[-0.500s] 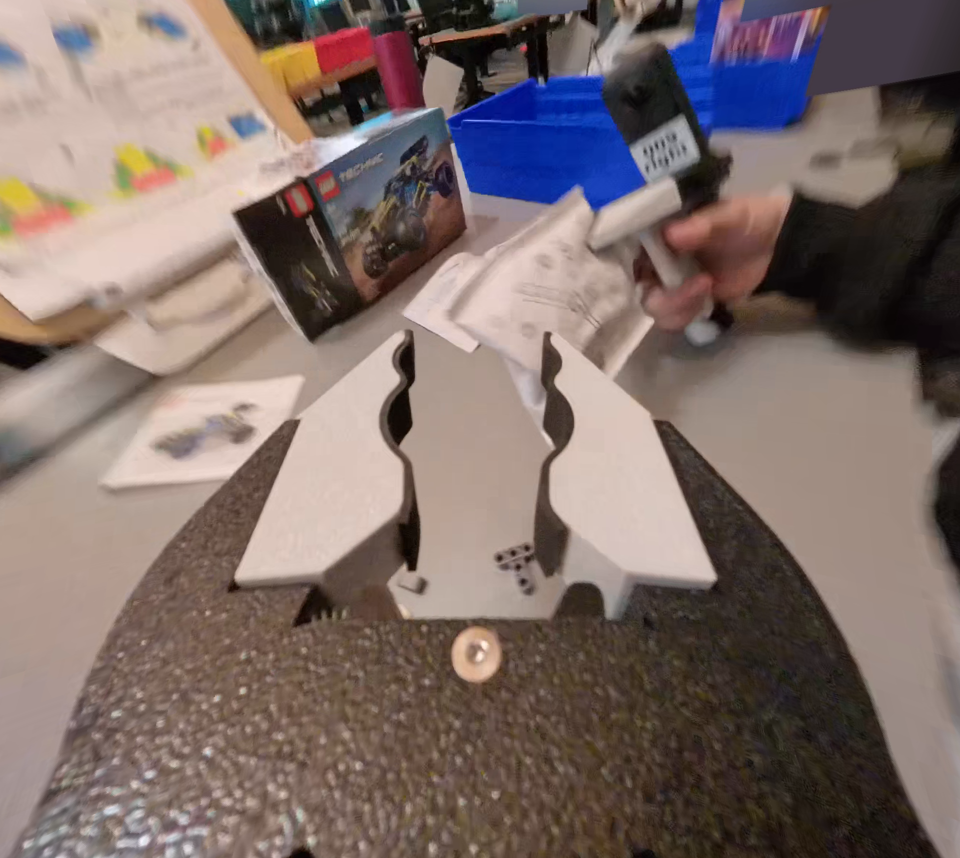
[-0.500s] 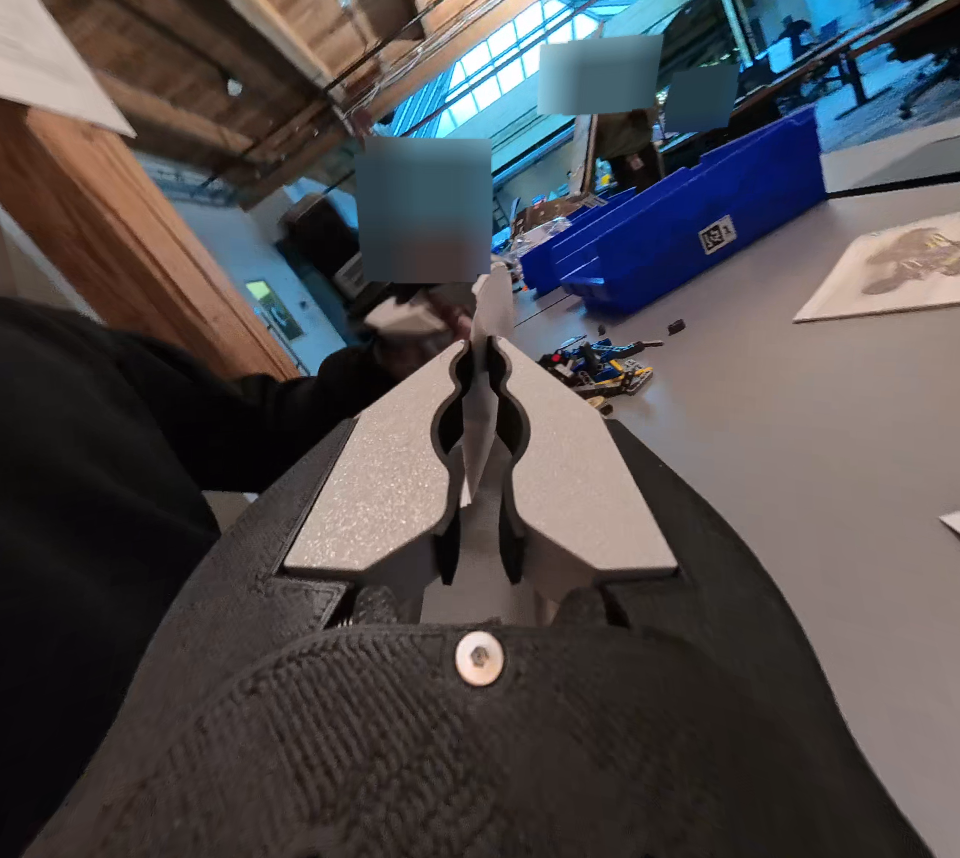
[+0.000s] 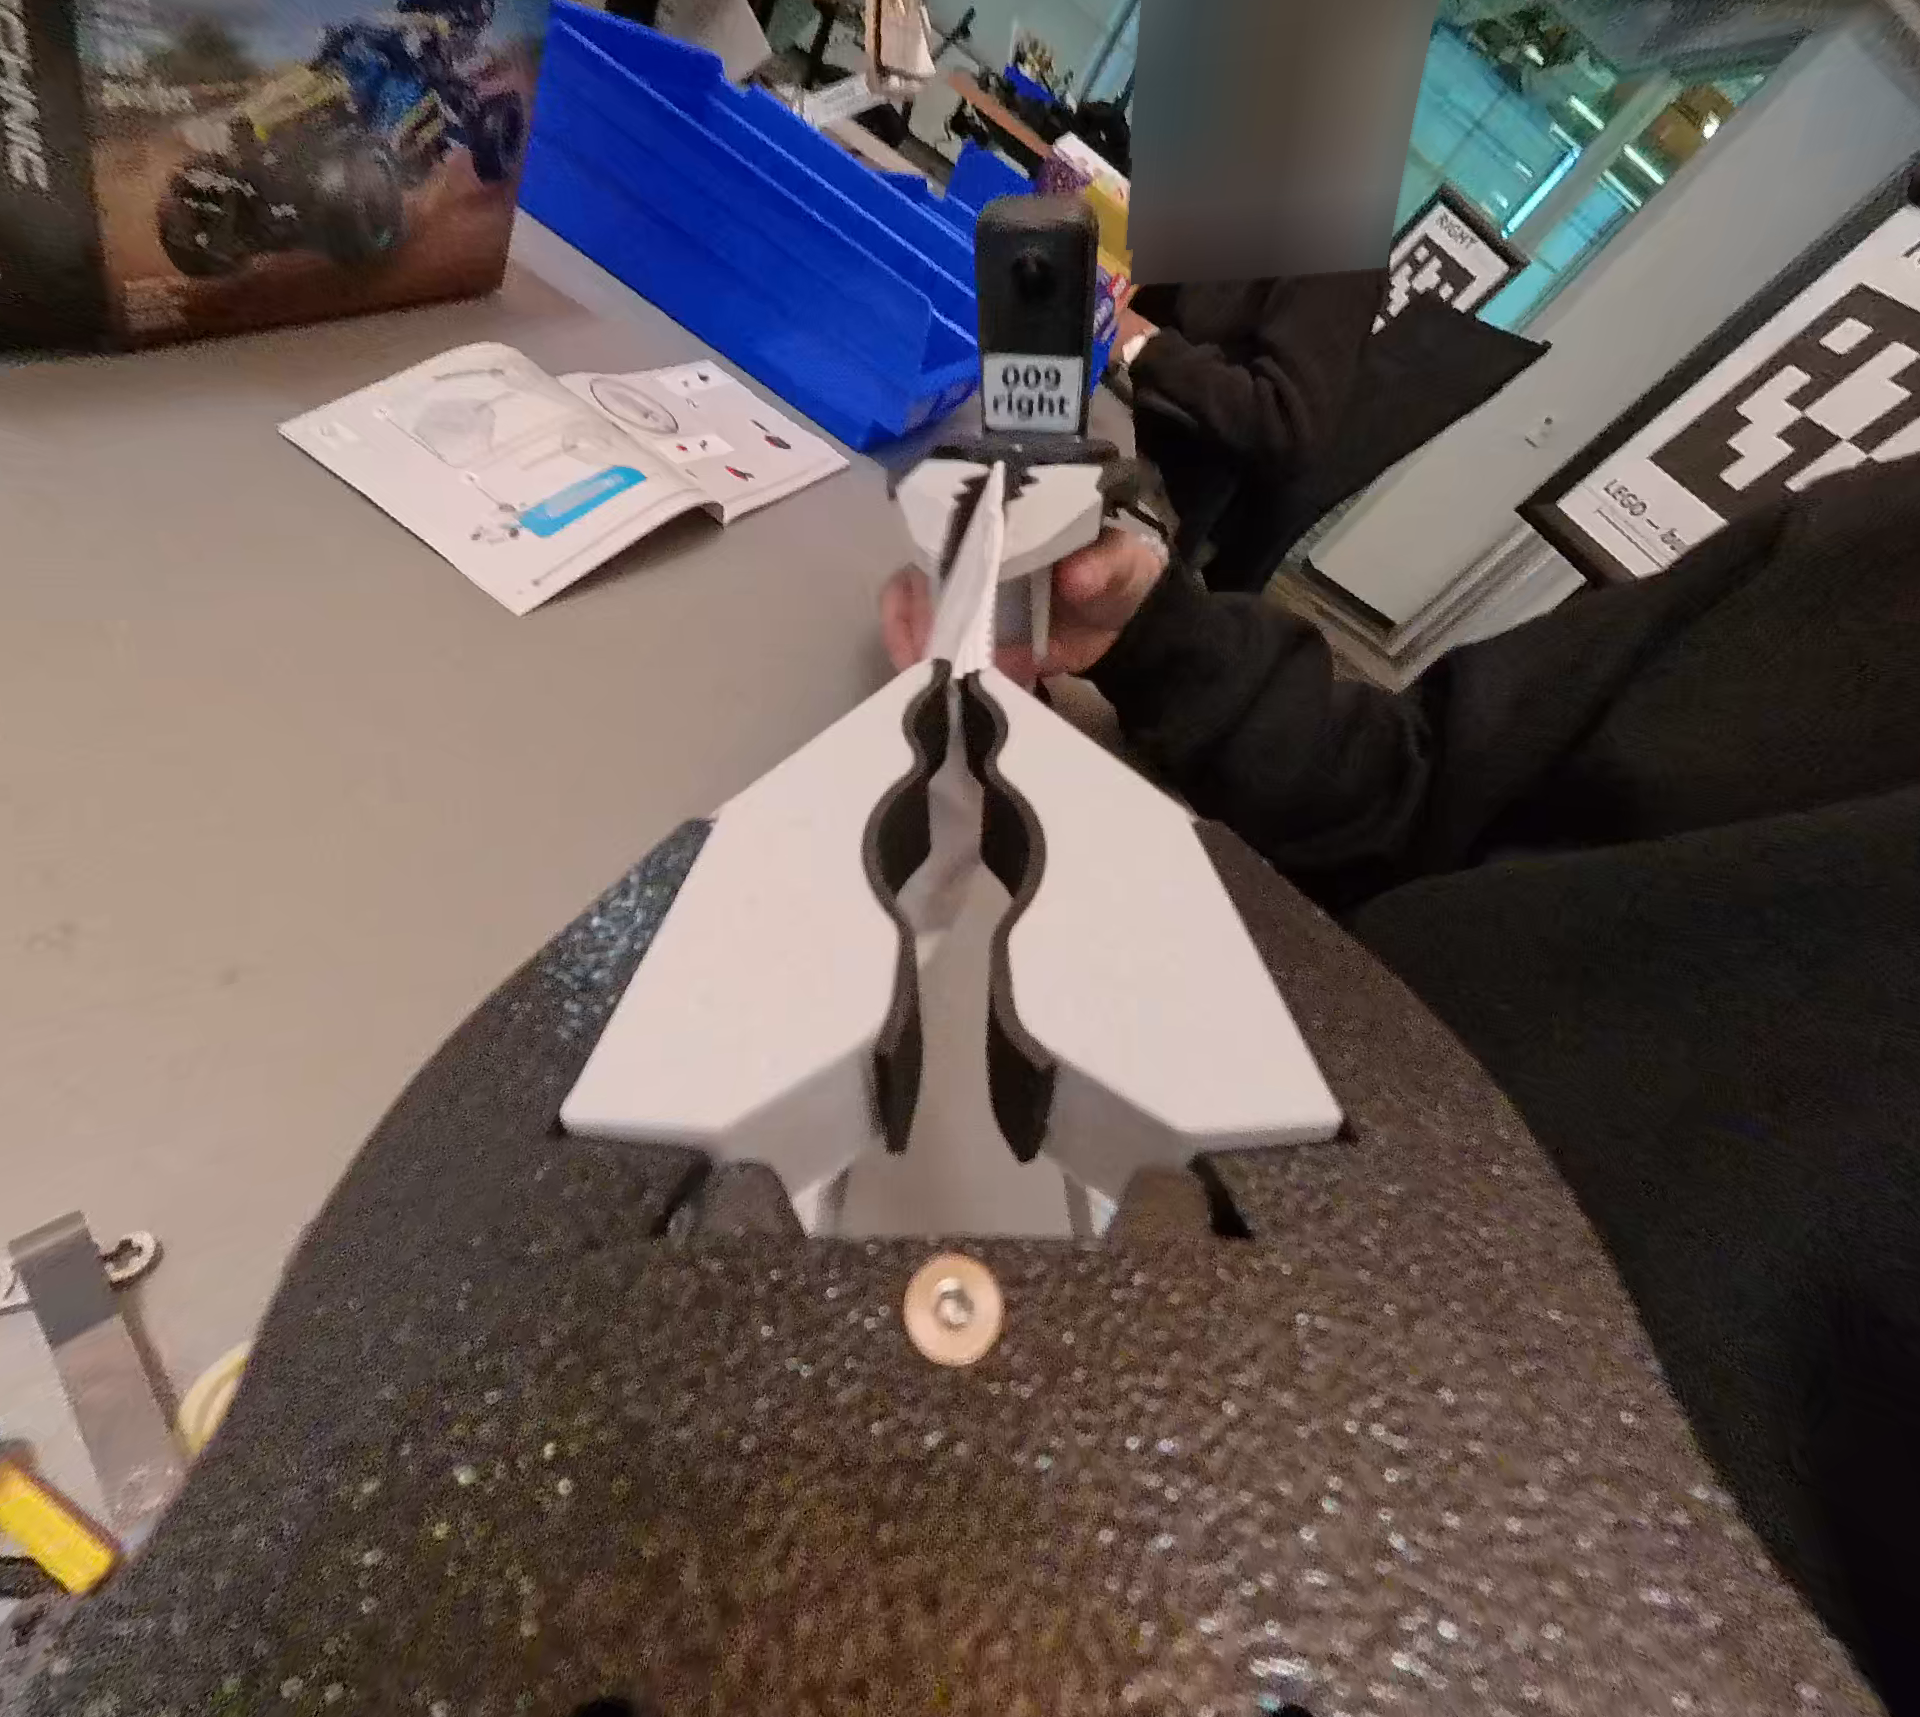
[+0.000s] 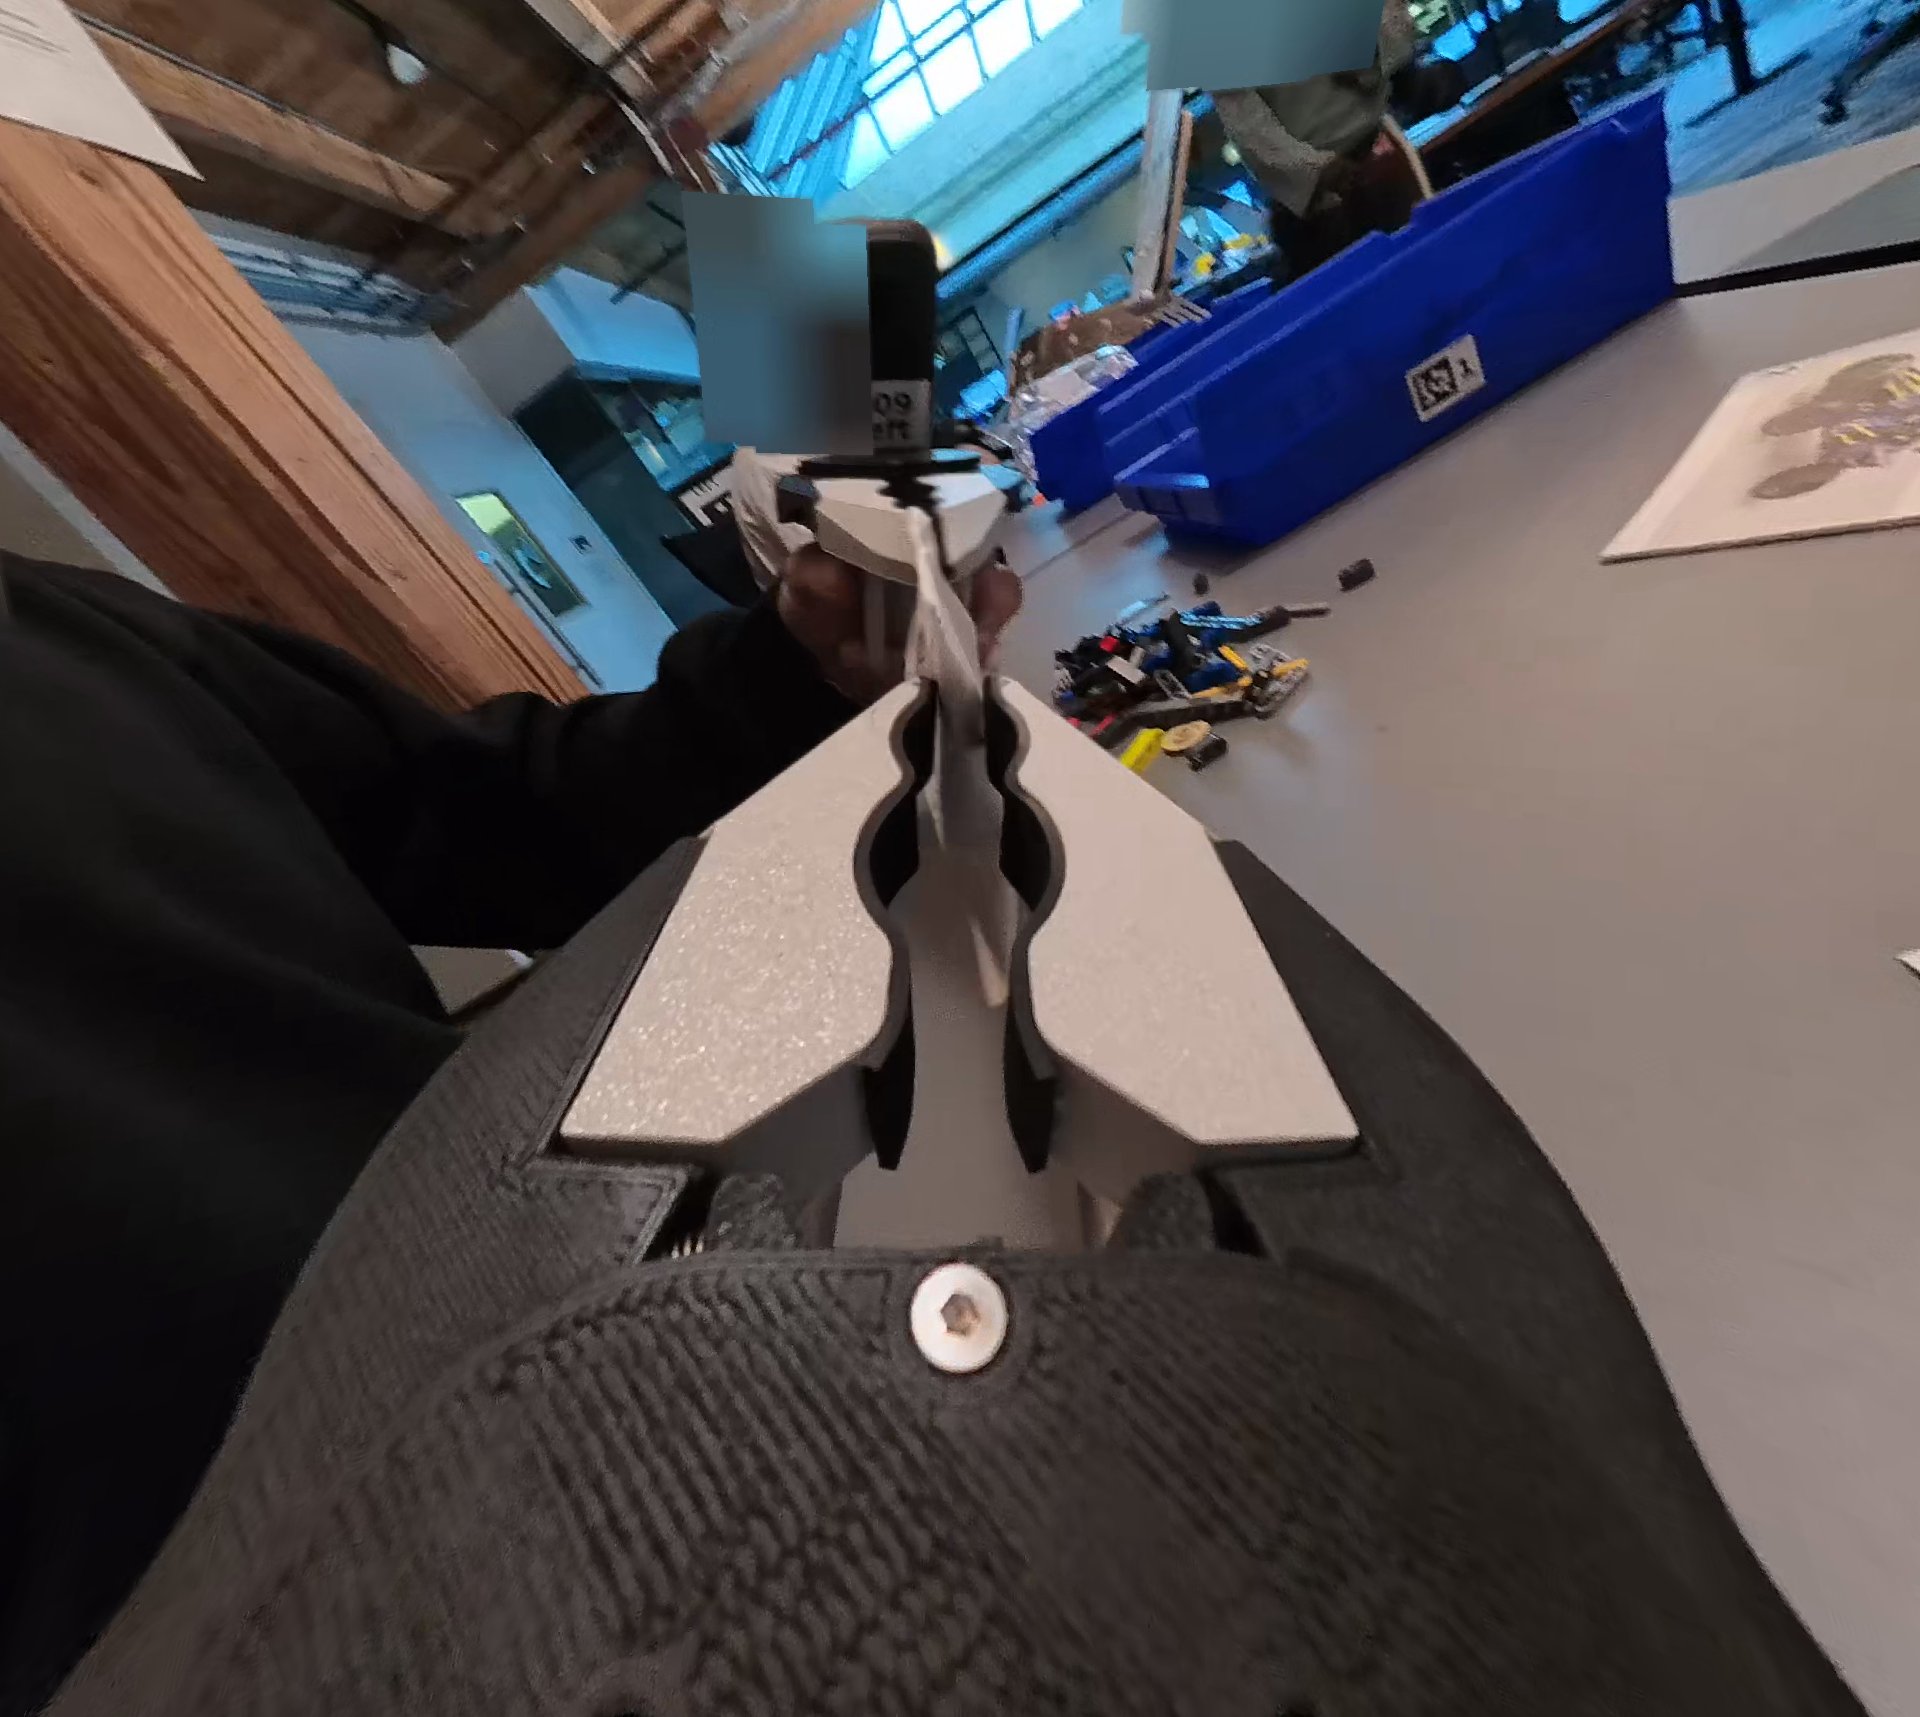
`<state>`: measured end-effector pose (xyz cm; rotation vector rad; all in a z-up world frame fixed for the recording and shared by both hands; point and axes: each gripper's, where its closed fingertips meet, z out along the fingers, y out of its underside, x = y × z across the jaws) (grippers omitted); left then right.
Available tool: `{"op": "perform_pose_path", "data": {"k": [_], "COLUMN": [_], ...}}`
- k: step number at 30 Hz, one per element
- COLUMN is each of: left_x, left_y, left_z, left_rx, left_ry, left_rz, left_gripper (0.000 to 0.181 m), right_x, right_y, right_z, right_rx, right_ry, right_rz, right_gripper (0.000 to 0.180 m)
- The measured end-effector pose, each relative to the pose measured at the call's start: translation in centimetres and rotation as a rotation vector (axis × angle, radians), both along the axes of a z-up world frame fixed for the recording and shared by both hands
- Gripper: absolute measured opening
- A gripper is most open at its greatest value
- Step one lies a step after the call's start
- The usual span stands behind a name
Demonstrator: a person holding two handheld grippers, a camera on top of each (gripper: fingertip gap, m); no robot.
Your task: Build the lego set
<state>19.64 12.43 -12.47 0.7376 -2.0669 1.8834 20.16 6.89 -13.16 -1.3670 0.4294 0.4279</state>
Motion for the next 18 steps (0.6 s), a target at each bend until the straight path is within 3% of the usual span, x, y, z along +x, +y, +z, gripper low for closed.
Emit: {"op": "perform_pose_path", "data": {"k": [4, 11, 13, 18], "left_x": [-0.2, -0.6, -0.6, -0.7], "left_y": [0.4, 0.5, 0.5, 0.6], "left_z": [-1.0, -1.7, -2.2, -2.8], "left_rx": [0.09, 0.129, 0.15, 0.171], "left_ry": [0.06, 0.12, 0.113, 0.102], "left_rz": [-0.018, -0.068, -0.071, -0.061], "left_gripper": [0.0, 0.0, 0.0, 0.0], "right_x": [1.4, 0.2, -0.1, -0.4], "right_y": [-0.4, 1.3, 1.8, 2.1], "right_z": [0.0, -1.9, -2.1, -2.5], "right_rx": [-0.095, -0.389, -0.411, -0.419], "right_ry": [-0.082, -0.407, -0.449, -0.469], "right_rz": [-0.113, -0.044, -0.028, -0.004], "right_gripper": [0.032, 0.017, 0.006, 0.0]}}
